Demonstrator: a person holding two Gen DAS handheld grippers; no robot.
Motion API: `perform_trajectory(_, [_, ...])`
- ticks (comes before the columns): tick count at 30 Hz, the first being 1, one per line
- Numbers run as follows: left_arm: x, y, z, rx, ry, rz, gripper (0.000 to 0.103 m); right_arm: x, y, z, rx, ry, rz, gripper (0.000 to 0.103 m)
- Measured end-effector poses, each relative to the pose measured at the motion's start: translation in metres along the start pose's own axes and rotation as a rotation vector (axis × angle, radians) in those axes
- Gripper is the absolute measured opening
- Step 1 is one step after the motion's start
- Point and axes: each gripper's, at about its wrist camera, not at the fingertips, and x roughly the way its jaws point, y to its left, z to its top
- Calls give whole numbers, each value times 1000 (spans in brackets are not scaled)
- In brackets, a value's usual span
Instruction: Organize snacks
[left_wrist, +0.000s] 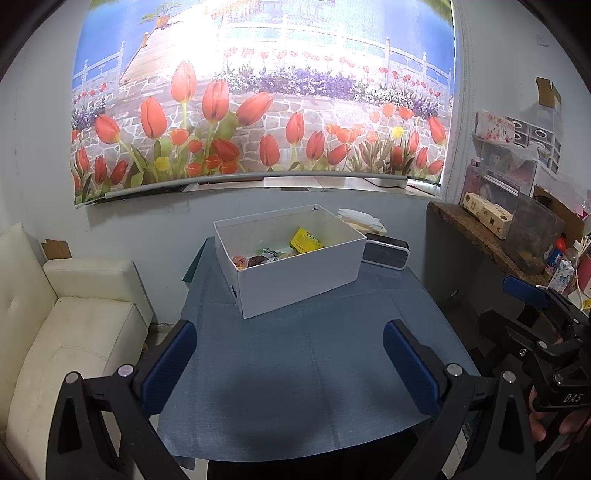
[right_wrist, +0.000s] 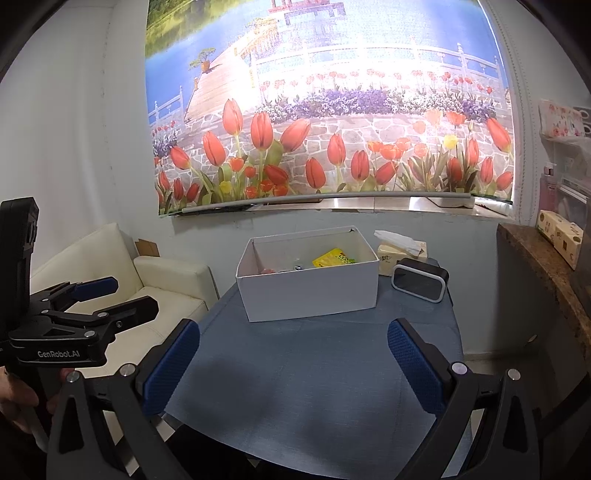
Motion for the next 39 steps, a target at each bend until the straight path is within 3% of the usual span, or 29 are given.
perform_trajectory(39, [3,1,0,6,7,-7,103,-2,2,-4,2,-2,13,103])
